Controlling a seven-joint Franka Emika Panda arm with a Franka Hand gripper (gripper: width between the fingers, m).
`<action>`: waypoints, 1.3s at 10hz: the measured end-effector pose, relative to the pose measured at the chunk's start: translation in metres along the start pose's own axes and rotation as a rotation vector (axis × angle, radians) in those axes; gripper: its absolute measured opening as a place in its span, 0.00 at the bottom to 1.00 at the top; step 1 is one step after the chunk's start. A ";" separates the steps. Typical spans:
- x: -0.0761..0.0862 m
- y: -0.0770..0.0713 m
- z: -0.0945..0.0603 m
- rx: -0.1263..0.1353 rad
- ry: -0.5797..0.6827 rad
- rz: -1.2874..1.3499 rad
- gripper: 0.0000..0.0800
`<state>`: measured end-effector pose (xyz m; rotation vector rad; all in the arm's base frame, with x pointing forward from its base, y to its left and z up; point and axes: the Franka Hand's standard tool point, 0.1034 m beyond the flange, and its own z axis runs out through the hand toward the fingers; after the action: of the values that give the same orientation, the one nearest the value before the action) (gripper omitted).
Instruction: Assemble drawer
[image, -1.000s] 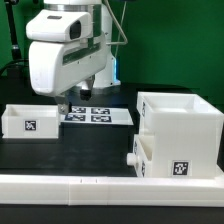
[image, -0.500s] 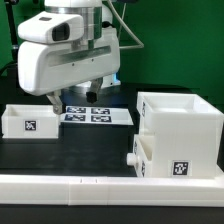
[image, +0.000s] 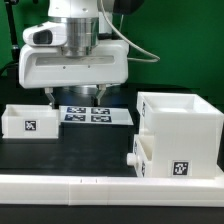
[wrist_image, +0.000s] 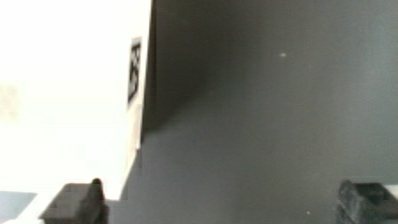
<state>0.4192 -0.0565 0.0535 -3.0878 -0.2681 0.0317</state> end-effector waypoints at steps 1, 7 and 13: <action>0.001 0.000 0.000 0.000 0.001 -0.007 0.81; -0.014 0.011 0.010 0.000 -0.016 -0.028 0.81; -0.028 0.021 0.035 -0.018 0.016 -0.026 0.81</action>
Offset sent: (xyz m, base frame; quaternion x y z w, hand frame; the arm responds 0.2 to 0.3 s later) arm 0.0000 0.0000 0.0000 0.0000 0.0000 0.0000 1.0000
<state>0.3945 -0.0806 0.0180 -3.1000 -0.3093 0.0034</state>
